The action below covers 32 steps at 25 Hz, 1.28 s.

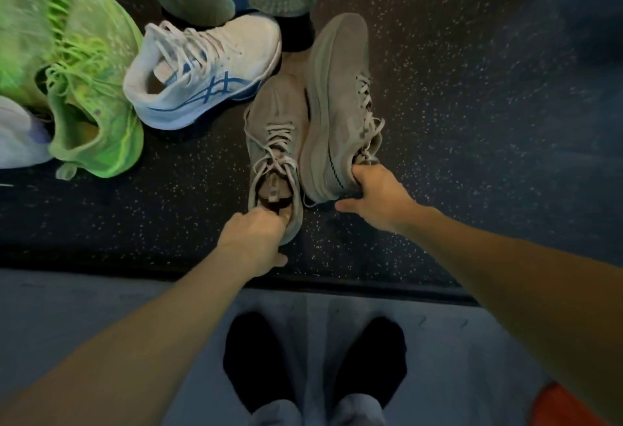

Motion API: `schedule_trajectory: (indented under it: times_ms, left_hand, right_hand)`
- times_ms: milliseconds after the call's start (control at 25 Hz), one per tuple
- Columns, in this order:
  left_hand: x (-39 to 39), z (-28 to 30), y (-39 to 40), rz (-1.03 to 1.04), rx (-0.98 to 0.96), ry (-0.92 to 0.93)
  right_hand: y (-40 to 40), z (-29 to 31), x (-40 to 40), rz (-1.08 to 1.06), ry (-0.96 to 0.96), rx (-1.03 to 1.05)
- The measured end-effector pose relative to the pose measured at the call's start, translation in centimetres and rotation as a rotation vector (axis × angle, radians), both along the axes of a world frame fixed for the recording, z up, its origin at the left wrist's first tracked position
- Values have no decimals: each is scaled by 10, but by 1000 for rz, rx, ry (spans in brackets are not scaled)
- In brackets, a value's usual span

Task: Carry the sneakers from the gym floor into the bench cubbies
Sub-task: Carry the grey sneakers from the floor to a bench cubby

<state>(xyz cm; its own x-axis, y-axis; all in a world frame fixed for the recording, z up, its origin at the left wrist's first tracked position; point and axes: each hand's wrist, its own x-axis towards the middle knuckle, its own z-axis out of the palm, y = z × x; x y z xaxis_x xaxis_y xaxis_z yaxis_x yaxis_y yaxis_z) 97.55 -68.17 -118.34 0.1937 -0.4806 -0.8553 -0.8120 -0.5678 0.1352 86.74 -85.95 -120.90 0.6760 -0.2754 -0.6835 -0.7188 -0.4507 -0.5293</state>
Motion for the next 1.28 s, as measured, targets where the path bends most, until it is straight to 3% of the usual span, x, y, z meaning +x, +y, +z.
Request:
schedule_trajectory:
  times_ms: [120, 280, 640, 960, 1280]
  left_hand:
    - [-3, 1, 2, 25, -38, -107]
    - [11, 28, -4, 2, -61, -108]
    - [64, 180, -58, -32, -353, -217]
    - [132, 415, -115, -77, -658, -497]
    - [170, 733, -147, -181, -935, -770]
  right_hand:
    - [12, 6, -5, -57, -119, -16]
    - [13, 35, -5, -18, -155, -102]
    - [-23, 190, 29, 98, -295, -389]
    - [-86, 421, 87, 100, -461, -612]
    - [-115, 724, 118, 45, -679, -884]
